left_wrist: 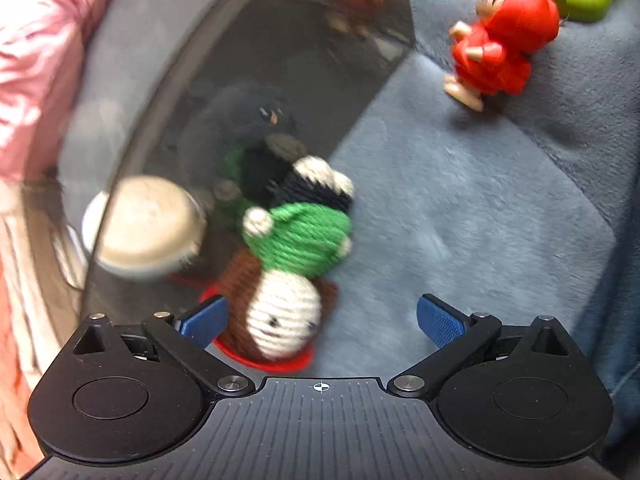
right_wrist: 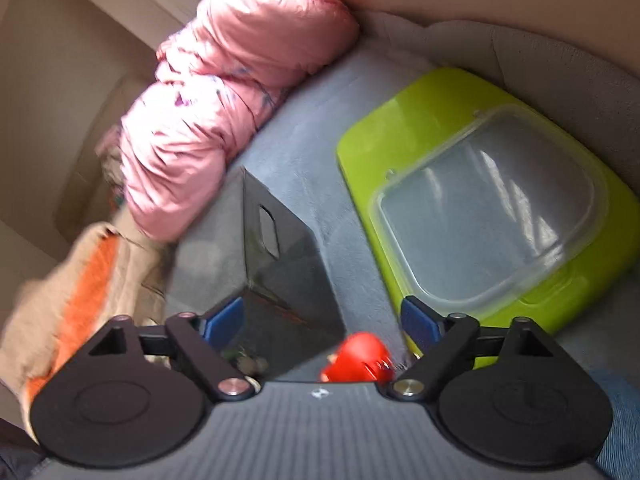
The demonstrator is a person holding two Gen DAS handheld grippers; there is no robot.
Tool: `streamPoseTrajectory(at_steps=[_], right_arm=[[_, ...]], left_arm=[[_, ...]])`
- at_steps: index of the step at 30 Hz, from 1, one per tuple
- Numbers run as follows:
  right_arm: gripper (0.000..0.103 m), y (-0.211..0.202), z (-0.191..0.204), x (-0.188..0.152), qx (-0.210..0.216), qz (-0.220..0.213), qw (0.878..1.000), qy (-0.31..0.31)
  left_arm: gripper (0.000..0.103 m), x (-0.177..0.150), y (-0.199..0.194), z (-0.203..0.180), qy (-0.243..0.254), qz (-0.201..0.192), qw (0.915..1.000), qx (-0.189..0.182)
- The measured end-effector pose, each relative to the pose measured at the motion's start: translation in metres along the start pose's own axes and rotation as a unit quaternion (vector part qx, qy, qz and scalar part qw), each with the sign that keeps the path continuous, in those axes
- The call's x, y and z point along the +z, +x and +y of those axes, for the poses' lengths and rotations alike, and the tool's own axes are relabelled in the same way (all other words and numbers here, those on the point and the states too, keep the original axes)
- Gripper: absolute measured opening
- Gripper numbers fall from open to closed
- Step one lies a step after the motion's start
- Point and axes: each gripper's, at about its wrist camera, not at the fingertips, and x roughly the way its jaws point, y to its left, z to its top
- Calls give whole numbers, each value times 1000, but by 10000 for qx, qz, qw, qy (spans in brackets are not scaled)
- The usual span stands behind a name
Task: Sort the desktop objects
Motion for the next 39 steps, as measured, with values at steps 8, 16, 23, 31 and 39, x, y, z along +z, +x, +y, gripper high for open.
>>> streamPoseTrajectory(at_steps=[8, 16, 23, 31, 39], right_arm=[[90, 0, -11, -3, 131, 110, 9995, 283], [90, 4, 11, -8, 107, 552, 9972, -489], [90, 3, 11, -14, 130, 642, 9968, -452], [90, 4, 20, -18, 333, 899, 9928, -717], [90, 1, 55, -37, 1093, 1756, 9706, -1228]], left_arm=[[103, 16, 22, 16, -78, 105, 9996, 256], [15, -2, -19, 79, -1075, -446, 9929, -239], [4, -27, -30, 92, -1523, -405, 9828, -967], [2, -45, -77, 90, -1439, -841, 9776, -1287], [3, -56, -75, 106, -1642, -712, 9725, -1490]])
